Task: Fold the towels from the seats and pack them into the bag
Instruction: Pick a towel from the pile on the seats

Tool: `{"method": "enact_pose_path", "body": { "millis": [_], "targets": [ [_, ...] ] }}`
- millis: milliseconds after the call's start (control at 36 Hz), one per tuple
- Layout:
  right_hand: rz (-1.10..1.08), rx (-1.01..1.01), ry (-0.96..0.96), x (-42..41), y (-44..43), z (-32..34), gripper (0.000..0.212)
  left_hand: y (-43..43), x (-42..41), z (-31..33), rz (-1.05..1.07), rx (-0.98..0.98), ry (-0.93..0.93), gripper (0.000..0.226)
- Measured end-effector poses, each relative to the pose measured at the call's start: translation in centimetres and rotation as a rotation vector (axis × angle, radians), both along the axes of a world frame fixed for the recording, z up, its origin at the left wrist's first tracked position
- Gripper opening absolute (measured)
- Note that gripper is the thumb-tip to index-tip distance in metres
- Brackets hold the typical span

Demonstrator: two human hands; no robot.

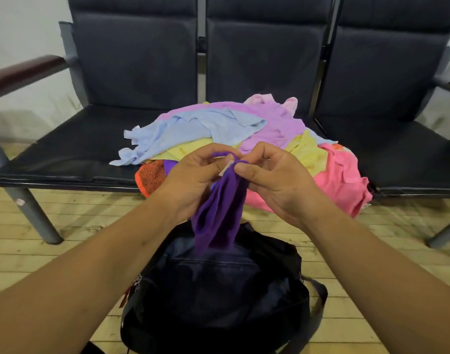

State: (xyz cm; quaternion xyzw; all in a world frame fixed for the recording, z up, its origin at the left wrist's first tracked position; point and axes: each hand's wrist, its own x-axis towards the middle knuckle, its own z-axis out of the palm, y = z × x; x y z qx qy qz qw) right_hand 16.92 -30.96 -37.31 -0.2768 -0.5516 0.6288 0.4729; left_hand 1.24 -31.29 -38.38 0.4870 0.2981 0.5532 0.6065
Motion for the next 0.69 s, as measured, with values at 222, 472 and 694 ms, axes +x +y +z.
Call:
{"method": "enact_pose_path", "body": {
  "millis": [222,472,694],
  "targets": [
    [-0.064,0.009,0.002,0.4,0.5,0.0,0.016,0.1,-0.7,-0.3,-0.023,-0.032,0.186,0.019],
    [-0.238,0.036,-0.085,2.2,0.8,0.0,0.018,-0.8,-2.3,-1.6,-0.047,0.176,1.004,0.023],
    [-0.401,0.066,-0.306,4.5,0.8,0.0,0.019,-0.7,-4.1,-1.0,0.069,0.219,1.172,0.015]
  ]
}}
